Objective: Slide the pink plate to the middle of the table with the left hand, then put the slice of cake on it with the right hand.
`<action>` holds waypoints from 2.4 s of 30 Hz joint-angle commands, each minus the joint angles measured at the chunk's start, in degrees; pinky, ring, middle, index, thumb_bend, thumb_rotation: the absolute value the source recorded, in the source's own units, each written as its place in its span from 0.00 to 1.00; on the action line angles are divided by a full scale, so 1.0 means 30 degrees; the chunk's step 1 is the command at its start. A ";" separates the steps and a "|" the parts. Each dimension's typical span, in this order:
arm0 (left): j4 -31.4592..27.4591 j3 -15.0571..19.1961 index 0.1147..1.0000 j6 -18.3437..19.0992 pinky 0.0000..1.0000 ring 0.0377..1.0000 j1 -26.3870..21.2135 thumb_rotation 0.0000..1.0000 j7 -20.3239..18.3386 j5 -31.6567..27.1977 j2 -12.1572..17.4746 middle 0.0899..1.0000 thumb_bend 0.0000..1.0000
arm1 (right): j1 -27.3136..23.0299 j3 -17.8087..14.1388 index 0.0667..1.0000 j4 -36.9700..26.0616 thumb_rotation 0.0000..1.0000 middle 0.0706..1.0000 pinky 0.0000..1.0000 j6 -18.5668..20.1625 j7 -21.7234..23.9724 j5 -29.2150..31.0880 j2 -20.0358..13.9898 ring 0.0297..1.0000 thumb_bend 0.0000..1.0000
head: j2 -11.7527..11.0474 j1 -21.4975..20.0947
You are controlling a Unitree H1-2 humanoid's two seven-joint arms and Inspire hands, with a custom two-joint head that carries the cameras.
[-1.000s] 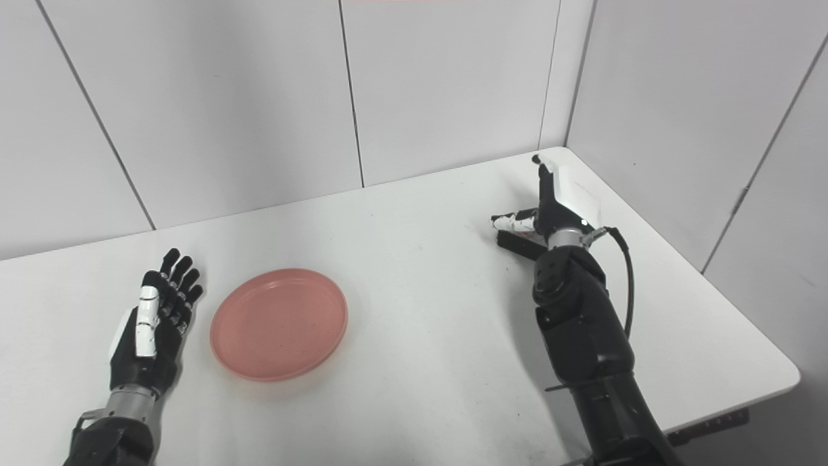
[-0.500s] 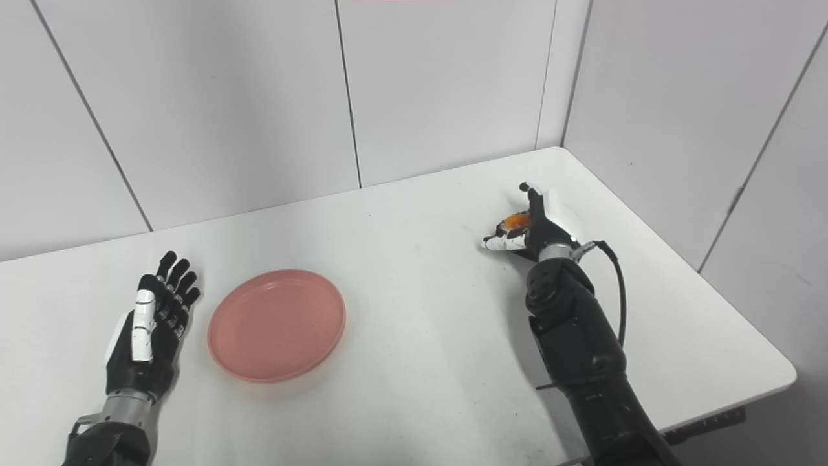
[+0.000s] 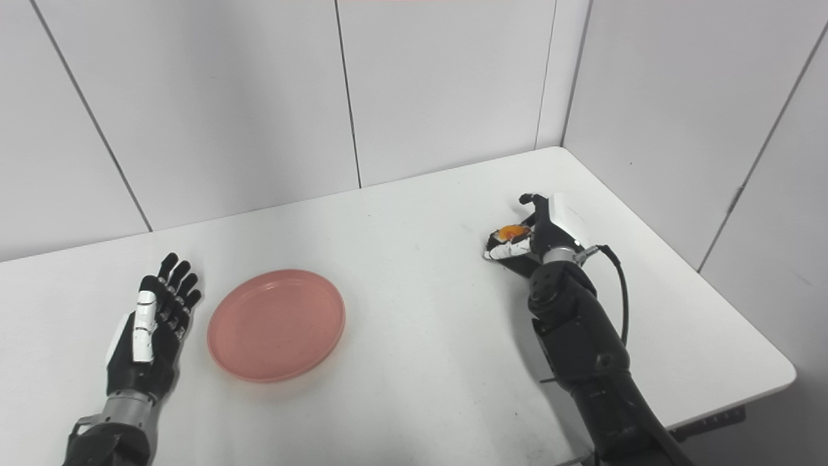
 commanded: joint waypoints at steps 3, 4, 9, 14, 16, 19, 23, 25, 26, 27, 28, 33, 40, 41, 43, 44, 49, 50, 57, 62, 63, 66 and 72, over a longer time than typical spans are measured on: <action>0.0247 -0.0087 1.00 -0.0017 1.00 1.00 0.0474 1.00 -0.0377 -0.0307 -0.0075 1.00 0.63 | -0.0643 0.0242 0.62 -0.0514 0.00 0.43 0.20 -0.0716 -0.0151 0.0301 -0.0786 0.26 0.55 | 0.0026 0.0128; 0.0157 -0.0094 1.00 0.0041 1.00 1.00 0.0492 1.00 -0.0348 -0.0305 -0.0107 1.00 0.63 | -0.0624 0.0272 0.60 -0.0543 0.00 0.44 0.22 -0.0735 -0.0142 0.0394 -0.0830 0.29 0.55 | 0.0042 0.0141; -0.0208 -0.0192 1.00 0.0189 1.00 1.00 0.0587 1.00 -0.0099 -0.0029 -0.0164 1.00 0.62 | -0.0596 0.0451 0.50 -0.0932 0.00 0.43 0.34 -0.0464 0.0036 0.0755 -0.0976 0.40 0.52 | 0.0071 0.0271; -0.0452 -0.0313 1.00 0.0420 1.00 1.00 0.0673 1.00 -0.0115 -0.0052 -0.0146 1.00 0.61 | -0.0553 0.0503 0.49 -0.1517 0.00 0.42 0.32 -0.0266 0.0198 0.1028 -0.0980 0.39 0.52 | 0.0137 0.0461; -0.0595 -0.0358 1.00 0.0502 1.00 1.00 0.0719 1.00 0.0009 0.0018 -0.0199 1.00 0.61 | -0.0534 0.0481 0.50 -0.1843 0.00 0.41 0.31 -0.0310 0.0152 0.1111 -0.0944 0.37 0.51 | 0.0165 0.0662; -0.1155 -0.0574 0.99 0.0764 1.00 1.00 0.0875 1.00 0.0246 0.0329 -0.0266 1.00 0.60 | -0.0477 0.0449 0.50 -0.2489 0.00 0.40 0.30 -0.0535 0.0125 0.1296 -0.0899 0.35 0.51 | 0.0233 0.1119; -0.1418 -0.0765 1.00 0.0671 1.00 1.00 0.1026 1.00 0.0501 0.0715 -0.0249 1.00 0.59 | -0.0361 0.0586 0.50 -0.3837 0.00 0.40 0.31 -0.0439 0.0324 0.1432 -0.0801 0.37 0.51 | 0.0288 0.1748; -0.1591 -0.0844 1.00 0.0606 1.00 1.00 0.1114 1.00 0.0689 0.0965 -0.0304 1.00 0.57 | -0.0297 0.0646 0.50 -0.4621 0.00 0.41 0.32 -0.0458 0.0467 0.1584 -0.0650 0.38 0.51 | 0.0317 0.2003; -0.1717 -0.0881 1.00 0.0662 1.00 1.00 0.1157 1.00 0.0807 0.1100 -0.0369 1.00 0.57 | -0.0248 0.0665 0.50 -0.4946 0.00 0.41 0.33 -0.0582 0.0563 0.1701 -0.0613 0.38 0.51 | 0.0347 0.2260; -0.1806 -0.0910 1.00 0.0723 1.00 1.00 0.1184 1.00 0.0891 0.1181 -0.0411 1.00 0.57 | -0.0210 0.0684 0.50 -0.5126 0.00 0.41 0.33 -0.0673 0.0617 0.1782 -0.0607 0.38 0.51 | 0.0347 0.2260; -0.1901 -0.0955 1.00 0.0765 1.00 1.00 0.1206 1.00 0.0929 0.1212 -0.0465 1.00 0.57 | -0.0171 0.0797 0.50 -0.5518 0.00 0.41 0.32 -0.0727 0.0712 0.1831 -0.0520 0.38 0.51 | 0.0410 0.2557; -0.1856 -0.1029 1.00 0.0726 1.00 1.00 0.1216 1.00 0.1004 0.1349 -0.0679 1.00 0.58 | 0.0051 0.1181 0.49 -0.6746 0.00 0.41 0.32 -0.1275 0.1373 0.2507 -0.0135 0.38 0.51 | 0.0494 0.3332; -0.2446 -0.1304 1.00 0.1219 1.00 1.00 0.1409 1.00 0.1646 0.1935 -0.1134 1.00 0.59 | 0.0313 0.2183 0.49 -0.7682 0.00 0.42 0.33 -0.1557 0.2455 0.2847 0.0195 0.38 0.51 | 0.0684 0.4373; -0.2423 -0.1322 1.00 0.1222 1.00 1.00 0.1420 1.00 0.1721 0.1972 -0.1198 1.00 0.59 | 0.0345 0.2362 0.49 -0.7783 0.00 0.42 0.33 -0.1563 0.2585 0.2815 0.0243 0.38 0.51 | 0.0754 0.4592; -0.2387 -0.1382 1.00 0.1146 1.00 1.00 0.1428 1.00 0.1872 0.2079 -0.1290 1.00 0.60 | 0.0413 0.2672 0.49 -0.7962 0.00 0.42 0.33 -0.1651 0.2886 0.2893 0.0360 0.38 0.51 | 0.0789 0.4806; -0.2421 -0.1423 1.00 0.1150 1.00 1.00 0.1436 1.00 0.1921 0.2128 -0.1326 1.00 0.60 | 0.0453 0.2824 0.49 -0.8044 0.00 0.42 0.33 -0.1721 0.2999 0.2918 0.0408 0.38 0.51 | 0.0794 0.4839; -0.2405 -0.1571 1.00 0.1080 1.00 1.00 0.1387 1.00 0.2055 0.2283 -0.1545 1.00 0.59 | 0.0739 0.3452 0.50 -0.8295 0.00 0.40 0.29 -0.2164 0.3316 0.2839 0.0628 0.35 0.51 | 0.0866 0.5464; -0.2348 -0.1617 1.00 0.1033 1.00 1.00 0.1362 1.00 0.2135 0.2348 -0.1614 1.00 0.60 | 0.0813 0.3524 0.50 -0.8347 0.00 0.40 0.29 -0.2310 0.3414 0.2924 0.0665 0.34 0.51 | 0.0882 0.5653; -0.2018 -0.1684 0.99 0.0611 1.00 0.99 0.1226 1.00 0.2580 0.2567 -0.2107 0.99 0.58 | 0.1269 0.4062 0.50 -0.8736 0.00 0.39 0.28 -0.3343 0.3881 0.3093 0.0976 0.33 0.51 | 0.0868 0.6129; -0.1973 -0.1855 0.99 0.0563 1.00 0.99 0.1198 1.00 0.2740 0.2736 -0.2366 0.99 0.59 | 0.1502 0.4334 0.50 -0.9411 0.00 0.39 0.27 -0.3336 0.4583 0.3380 0.1302 0.34 0.51 | 0.0861 0.6439; -0.1950 -0.1877 0.99 0.0566 1.00 0.99 0.1190 1.00 0.2753 0.2755 -0.2406 0.99 0.59 | 0.1531 0.4381 0.50 -0.9538 0.00 0.39 0.28 -0.3310 0.4727 0.3459 0.1348 0.34 0.51 | 0.0861 0.6439; -0.1796 -0.1950 0.99 0.0385 1.00 0.99 0.1143 1.00 0.2888 0.2880 -0.2583 0.99 0.59 | 0.1557 0.4463 0.50 -0.9796 0.00 0.40 0.29 -0.3503 0.5153 0.3716 0.1355 0.34 0.51 | 0.0789 0.6532; -0.1654 -0.2035 1.00 0.0455 1.00 0.99 0.1040 1.00 0.2930 0.2978 -0.2831 1.00 0.60 | 0.1393 0.4596 0.50 -0.9858 0.00 0.40 0.28 -0.3845 0.5579 0.3789 0.1347 0.34 0.51 | 0.0652 0.6859</action>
